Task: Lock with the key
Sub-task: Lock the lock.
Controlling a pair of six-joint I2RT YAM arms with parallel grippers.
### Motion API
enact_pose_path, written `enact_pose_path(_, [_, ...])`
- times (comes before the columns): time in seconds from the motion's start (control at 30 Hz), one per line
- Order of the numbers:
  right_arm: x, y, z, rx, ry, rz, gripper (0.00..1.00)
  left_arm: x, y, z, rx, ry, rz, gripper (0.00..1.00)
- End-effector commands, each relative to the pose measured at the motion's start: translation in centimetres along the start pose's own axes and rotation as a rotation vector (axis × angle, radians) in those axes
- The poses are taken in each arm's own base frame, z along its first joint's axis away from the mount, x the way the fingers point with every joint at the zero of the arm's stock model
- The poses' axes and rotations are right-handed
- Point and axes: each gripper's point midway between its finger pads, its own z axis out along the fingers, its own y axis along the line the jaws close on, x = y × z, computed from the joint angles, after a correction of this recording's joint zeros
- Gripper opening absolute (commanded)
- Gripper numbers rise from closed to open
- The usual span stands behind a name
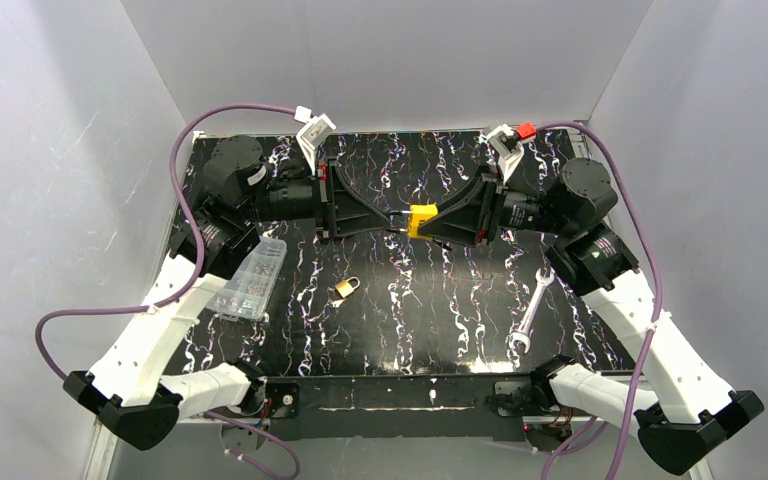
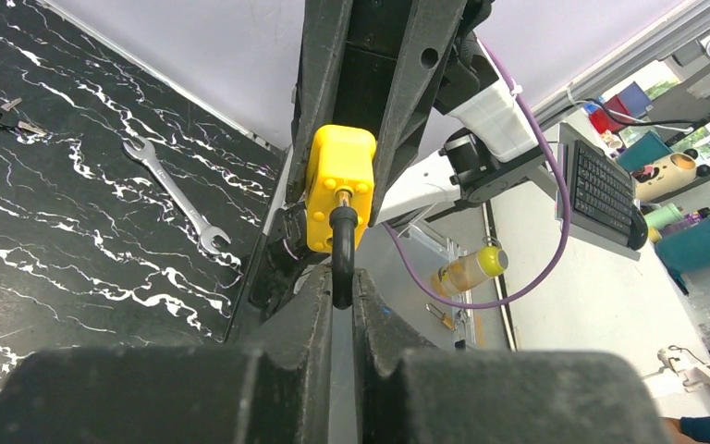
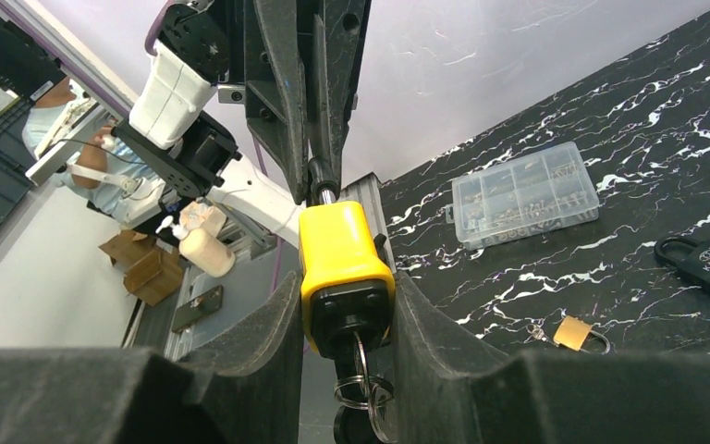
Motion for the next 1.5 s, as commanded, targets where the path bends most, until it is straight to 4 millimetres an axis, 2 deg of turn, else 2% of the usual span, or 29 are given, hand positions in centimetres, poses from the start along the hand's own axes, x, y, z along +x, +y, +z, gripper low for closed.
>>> enact_pose_path(0.0, [-2.9,2.8,-0.2,-0.057,-0.068,-0.104,0.01,-0.7,-0.7,-0.1,0.022,-0.009,0.027,0.0])
enact_pose_path(0.43, [-3.3,5.4,0.5,-0.191,-0.044,-0.019,0.01,0.3,0.4,0.3,-0.029,0.002,0.091,0.0])
enact_pose_path(0.67, [-3.3,6.5,0.8,-0.219,-0.038,-0.013,0.01,0.5,0.2,1.0,-0.032,0.009,0.101,0.0])
enact_pose_path(0.97, [-2.9,4.8,1.4,-0.106,-0.073,-0.057,0.01,1.5,-1.2,3.0,0.02,0.047,0.07,0.0])
enact_pose_path(1.33, [-2.8,5.8,1.8,-0.12,-0.066,-0.111,0.01,2.2,0.5,4.2,-0.005,0.065,0.007,0.0])
enact_pose_path(1.47, [-3.0,6.9,1.9,-0.176,-0.058,-0.095,0.01,2.7,1.3,4.6,-0.021,0.079,0.006,0.0])
